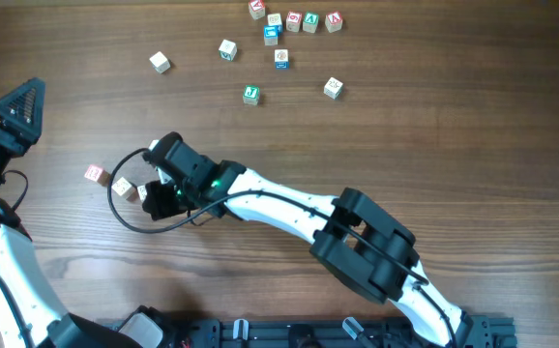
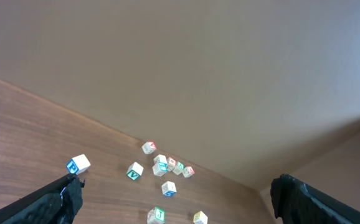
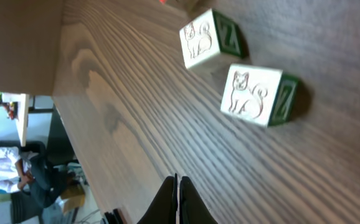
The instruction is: Form a horizontal line
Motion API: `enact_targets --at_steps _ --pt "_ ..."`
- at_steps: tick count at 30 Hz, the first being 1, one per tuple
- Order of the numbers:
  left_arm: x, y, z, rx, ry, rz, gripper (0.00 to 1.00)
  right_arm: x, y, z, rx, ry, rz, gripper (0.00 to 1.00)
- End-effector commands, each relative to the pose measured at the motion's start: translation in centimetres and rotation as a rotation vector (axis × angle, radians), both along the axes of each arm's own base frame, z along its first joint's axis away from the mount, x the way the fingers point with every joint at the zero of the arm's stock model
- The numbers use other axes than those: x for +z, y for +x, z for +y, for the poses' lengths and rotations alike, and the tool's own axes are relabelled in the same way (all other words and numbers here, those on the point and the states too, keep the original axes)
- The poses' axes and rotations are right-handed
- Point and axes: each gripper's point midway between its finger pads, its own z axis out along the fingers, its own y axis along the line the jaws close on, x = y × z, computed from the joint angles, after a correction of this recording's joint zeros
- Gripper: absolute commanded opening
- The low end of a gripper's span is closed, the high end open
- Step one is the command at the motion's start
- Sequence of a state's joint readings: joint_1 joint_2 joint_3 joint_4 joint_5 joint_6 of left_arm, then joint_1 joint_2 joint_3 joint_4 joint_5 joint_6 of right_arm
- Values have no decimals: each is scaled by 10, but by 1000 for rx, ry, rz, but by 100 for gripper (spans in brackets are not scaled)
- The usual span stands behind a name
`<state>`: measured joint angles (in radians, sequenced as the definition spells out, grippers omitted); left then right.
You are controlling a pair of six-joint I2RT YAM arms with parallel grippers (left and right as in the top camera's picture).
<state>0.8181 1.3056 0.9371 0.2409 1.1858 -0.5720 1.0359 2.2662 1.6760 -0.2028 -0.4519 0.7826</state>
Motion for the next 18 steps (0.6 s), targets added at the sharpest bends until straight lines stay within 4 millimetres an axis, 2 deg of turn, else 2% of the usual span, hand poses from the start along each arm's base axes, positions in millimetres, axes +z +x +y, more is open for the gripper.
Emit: enact_targets --at_steps 1,4,7,18 --pt "-5 3 0 -24 -27 15 100 -24 -12 1 -48 -38 134 5" --pt "-7 4 1 -23 -31 19 100 -34 -12 3 -64 -23 218 5" --pt "-10 5 2 -24 -38 26 100 -47 -18 14 -48 31 320 5" --pt "-16 8 5 -23 -53 39 100 -58 0 17 -177 0 300 5"
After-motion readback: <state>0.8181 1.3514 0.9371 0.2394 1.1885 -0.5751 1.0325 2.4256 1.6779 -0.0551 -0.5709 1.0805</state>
